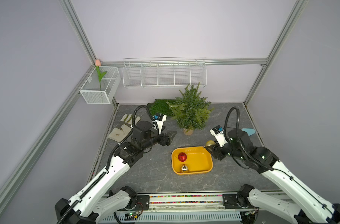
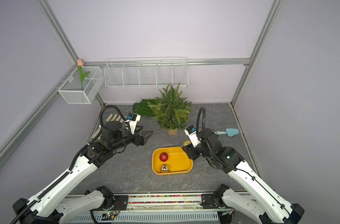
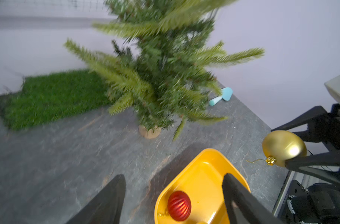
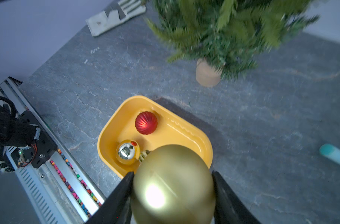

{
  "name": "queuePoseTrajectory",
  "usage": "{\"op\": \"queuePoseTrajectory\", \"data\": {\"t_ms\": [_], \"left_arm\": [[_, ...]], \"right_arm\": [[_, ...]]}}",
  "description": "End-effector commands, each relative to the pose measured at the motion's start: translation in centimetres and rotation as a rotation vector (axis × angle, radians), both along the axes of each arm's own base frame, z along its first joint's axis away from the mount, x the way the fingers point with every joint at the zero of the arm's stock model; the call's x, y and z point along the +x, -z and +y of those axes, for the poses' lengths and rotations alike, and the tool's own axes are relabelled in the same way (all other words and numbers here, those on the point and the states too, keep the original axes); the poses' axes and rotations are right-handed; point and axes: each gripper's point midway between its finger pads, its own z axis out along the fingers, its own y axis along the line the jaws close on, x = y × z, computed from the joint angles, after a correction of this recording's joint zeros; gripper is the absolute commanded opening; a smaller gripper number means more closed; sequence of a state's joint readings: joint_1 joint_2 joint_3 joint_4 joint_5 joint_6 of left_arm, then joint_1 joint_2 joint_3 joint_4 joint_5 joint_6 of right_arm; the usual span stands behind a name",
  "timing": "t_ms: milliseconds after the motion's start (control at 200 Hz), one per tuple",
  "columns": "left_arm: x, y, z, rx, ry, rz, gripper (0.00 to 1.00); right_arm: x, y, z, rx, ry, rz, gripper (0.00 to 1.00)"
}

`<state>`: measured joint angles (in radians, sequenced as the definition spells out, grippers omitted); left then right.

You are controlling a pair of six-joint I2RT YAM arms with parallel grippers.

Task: Decorate the small christmas tree with ornaments
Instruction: Pick up an ornament from the container, then hang an ornament on the christmas tree.

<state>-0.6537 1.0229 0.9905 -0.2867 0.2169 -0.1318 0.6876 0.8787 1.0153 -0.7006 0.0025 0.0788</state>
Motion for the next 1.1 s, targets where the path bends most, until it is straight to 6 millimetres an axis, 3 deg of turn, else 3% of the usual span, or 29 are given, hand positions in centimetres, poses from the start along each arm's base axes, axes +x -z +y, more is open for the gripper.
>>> {"op": "queuePoseTrajectory", "data": {"t_ms": [0,75,365,560,845,1095], "left_arm": [[-1.7,-4.2,-3.4,-0.053,0.191,-0.27,0.81],[-2.4,-5.5,-5.1,-0.045,0.241,-0.356,0.83],[-1.1,-10.6,-8.5,-0.097,0.325,-0.506,0.88],[0.0,-12.3,-11.0,-0.034,0.408,-0.565,0.86],[3.0,-13.3,-15.1,0.028,0.488,-0.534,0.79],[4.0,-12.1,-18.2,0.06,0.617,-0.575,0.77]], "right_arm": [[0.8,-4.8,0.4,0.035,-0.078,-0.213,0.47],[1.5,-6.7,-0.3,0.037,-0.065,-0.274,0.47],[5.7,-12.9,-3.0,0.198,0.001,-0.424,0.47],[8.4,-16.7,-5.2,0.334,0.025,-0.5,0.47],[12.4,-18.1,-6.6,0.426,0.011,-0.515,0.47],[14.5,-18.5,-6.5,0.481,-0.075,-0.511,0.47]]}}
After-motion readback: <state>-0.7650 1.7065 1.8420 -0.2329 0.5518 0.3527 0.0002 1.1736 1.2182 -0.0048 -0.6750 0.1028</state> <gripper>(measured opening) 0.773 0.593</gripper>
